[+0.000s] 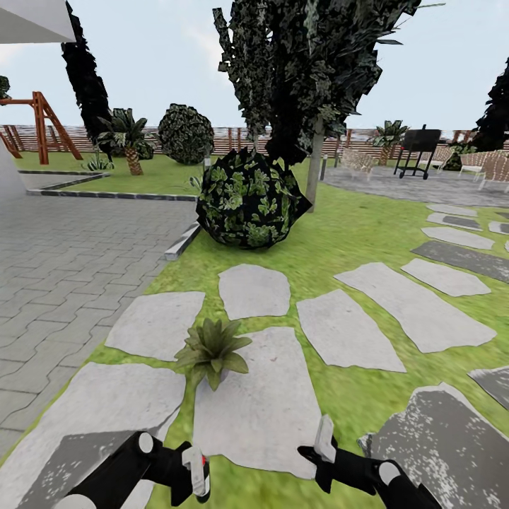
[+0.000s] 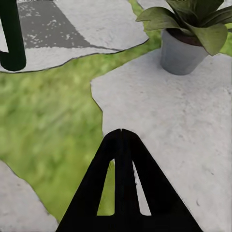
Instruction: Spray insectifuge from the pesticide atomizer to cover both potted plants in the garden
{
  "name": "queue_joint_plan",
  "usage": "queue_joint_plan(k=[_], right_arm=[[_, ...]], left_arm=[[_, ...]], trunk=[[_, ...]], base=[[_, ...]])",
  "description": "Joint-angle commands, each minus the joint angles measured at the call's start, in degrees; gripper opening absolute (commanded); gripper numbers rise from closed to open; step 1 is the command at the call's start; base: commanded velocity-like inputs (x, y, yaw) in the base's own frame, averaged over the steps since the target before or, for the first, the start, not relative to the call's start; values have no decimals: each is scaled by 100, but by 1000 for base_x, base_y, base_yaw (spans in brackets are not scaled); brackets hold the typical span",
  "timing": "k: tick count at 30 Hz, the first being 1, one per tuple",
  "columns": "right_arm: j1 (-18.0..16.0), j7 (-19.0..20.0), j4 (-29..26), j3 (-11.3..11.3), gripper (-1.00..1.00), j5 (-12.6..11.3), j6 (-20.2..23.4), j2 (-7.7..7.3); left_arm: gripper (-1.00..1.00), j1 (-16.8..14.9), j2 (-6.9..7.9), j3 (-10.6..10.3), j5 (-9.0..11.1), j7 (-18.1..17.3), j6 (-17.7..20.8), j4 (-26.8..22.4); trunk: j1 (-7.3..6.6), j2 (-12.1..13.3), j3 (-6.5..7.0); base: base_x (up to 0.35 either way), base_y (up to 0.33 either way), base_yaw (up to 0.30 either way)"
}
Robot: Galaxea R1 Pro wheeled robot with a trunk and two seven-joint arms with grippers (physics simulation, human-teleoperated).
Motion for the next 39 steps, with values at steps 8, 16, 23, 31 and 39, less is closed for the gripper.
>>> queue_joint_plan(k=[8,16,23,31,39], right_arm=[[-3,558,-132,-31,-100,27,-15,80],[-3,559,-149,804,-100,19,-9,303],[-3,556,-182,844,-100,15,-9,317],[-3,556,-185,844,-100,8,-9,371],[-3,556,-186,844,-100,8,-9,428]], left_arm=[[-100,6,-73,-17,-38,-1,61,-1],[-100,7,-149,-20,-42,0,54,-1],[-100,11,-171,-100,-42,-7,53,3],[-100,7,-275,-380,-36,-9,54,5],[-100,0,-393,-450,-31,-9,53,-1]], trunk=[[-1,-2,-5],[-1,-2,-5],[-1,-2,-5],[-1,-2,-5],[-1,-2,-5]], base=[[0,0,0],[0,0,0],[0,0,0],[0,0,0],[0,0,0]])
